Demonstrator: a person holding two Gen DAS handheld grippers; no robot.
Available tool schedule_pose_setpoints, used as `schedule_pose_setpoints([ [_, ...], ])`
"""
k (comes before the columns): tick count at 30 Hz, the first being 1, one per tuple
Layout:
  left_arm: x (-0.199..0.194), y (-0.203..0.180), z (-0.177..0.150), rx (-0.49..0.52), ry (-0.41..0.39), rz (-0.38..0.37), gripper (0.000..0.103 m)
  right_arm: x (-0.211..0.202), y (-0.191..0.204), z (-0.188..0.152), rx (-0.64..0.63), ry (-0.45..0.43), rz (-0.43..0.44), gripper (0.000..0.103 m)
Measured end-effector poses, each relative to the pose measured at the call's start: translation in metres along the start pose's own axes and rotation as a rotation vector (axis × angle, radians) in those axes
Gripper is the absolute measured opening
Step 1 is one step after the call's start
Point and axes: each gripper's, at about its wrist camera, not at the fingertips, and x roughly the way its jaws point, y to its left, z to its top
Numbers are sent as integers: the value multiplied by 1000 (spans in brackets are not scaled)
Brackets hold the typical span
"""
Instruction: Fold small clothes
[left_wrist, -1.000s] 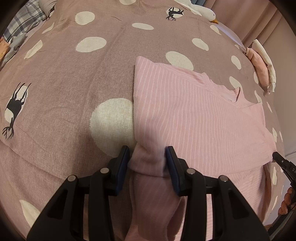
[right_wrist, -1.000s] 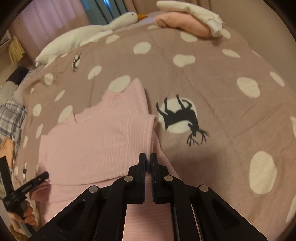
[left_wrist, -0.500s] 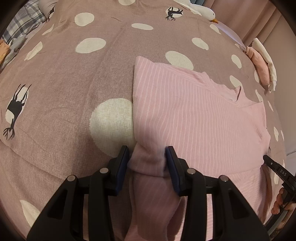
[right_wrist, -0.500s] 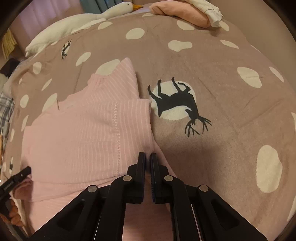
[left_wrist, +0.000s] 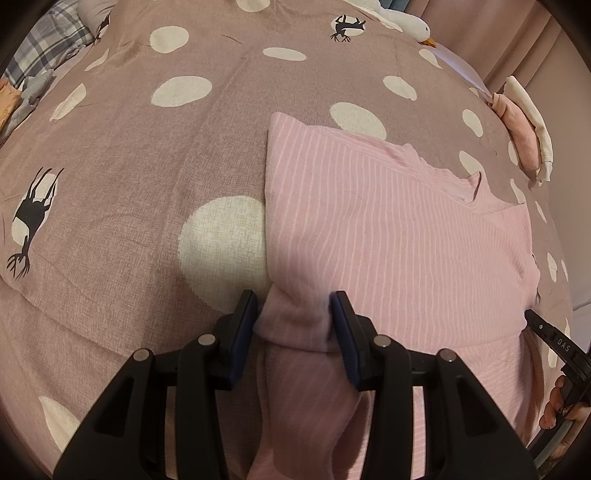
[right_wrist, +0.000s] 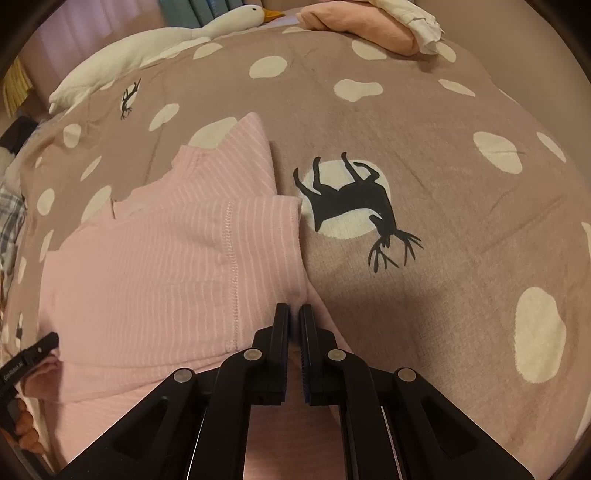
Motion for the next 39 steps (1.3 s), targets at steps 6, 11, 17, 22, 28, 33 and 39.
schedule_pose_setpoints([
  [6,0,0,0,0,-2,-1,43,0,0,-1,1,-3,-3,5],
  [11,0,0,-1,3,-8,2,43,0,2,-1,-3,-9,-9,5],
  [17,0,0,0,-6,-7,3,43,0,4,-2,-11,-15,-19,5],
  [22,-4,3,-2,-34,-2,-11,46,0,3,-1,-12,-16,-19,5],
  [28,-19,11,-16,-69,8,-43,55,0,3,-2,-8,-22,-16,5],
  [33,-36,16,-27,-74,30,-54,63,-1,5,-3,-24,-30,-30,5],
  [39,-56,31,-45,-79,4,-45,74,-4,4,-6,-34,-57,-36,5],
])
